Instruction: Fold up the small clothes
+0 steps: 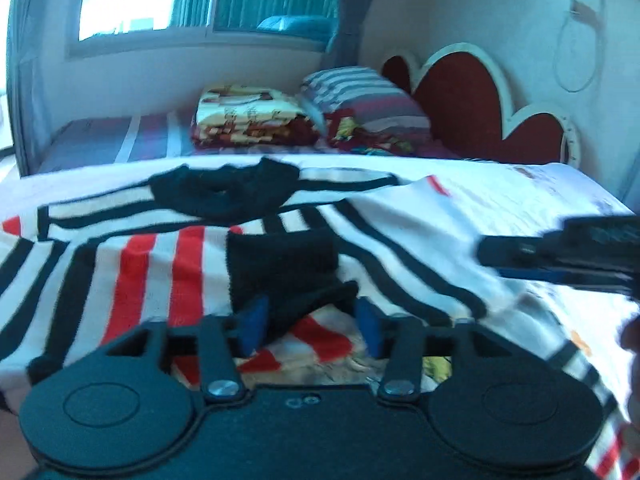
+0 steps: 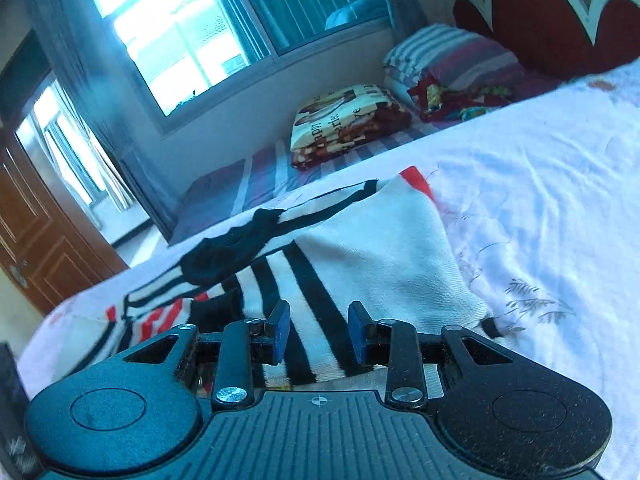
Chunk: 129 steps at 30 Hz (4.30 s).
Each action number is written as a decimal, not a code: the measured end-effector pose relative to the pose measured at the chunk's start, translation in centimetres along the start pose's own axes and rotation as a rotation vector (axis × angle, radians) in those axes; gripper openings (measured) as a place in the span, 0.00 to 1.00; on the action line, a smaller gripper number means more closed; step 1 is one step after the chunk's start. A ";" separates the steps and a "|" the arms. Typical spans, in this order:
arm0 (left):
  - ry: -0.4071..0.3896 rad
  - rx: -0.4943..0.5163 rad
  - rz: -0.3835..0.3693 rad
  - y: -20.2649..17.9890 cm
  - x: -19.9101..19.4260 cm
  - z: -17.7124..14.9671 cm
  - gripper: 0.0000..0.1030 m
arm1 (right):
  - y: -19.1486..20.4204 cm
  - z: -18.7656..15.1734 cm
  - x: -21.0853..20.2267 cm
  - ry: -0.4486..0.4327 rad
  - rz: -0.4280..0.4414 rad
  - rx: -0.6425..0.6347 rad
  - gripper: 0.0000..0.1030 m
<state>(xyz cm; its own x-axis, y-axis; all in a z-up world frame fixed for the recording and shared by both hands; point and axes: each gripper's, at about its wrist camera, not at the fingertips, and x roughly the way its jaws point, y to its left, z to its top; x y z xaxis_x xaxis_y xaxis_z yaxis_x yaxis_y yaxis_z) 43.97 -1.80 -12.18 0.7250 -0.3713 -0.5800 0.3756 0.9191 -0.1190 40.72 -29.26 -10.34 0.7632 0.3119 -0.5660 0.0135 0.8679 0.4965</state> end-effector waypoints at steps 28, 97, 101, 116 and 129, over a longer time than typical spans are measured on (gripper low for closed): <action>-0.002 -0.108 0.318 13.9 -8.3 -5.1 0.35 | 4.6 0.5 2.9 0.024 -0.002 -0.113 0.05; -0.021 -0.555 -0.035 27.8 1.5 1.3 0.08 | 2.5 -0.2 6.7 0.068 -0.079 -0.208 0.03; -0.053 -0.546 0.000 27.6 1.2 0.8 0.08 | 1.8 -0.6 5.7 0.028 -0.108 -0.171 0.03; -0.059 -0.587 0.059 29.0 -0.9 1.5 0.47 | 2.3 0.8 4.8 0.030 -0.158 -0.164 0.13; 0.000 -0.239 0.109 23.4 2.2 2.7 0.62 | 9.2 -1.3 10.1 0.067 -0.108 -0.241 0.13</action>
<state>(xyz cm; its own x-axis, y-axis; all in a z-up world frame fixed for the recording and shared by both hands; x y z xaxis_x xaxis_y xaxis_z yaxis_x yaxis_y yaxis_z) 55.91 18.55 -14.02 0.7538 -0.2680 -0.5999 0.1475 0.9588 -0.2429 47.69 -17.62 -12.32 0.7209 0.2304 -0.6536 -0.0674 0.9619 0.2648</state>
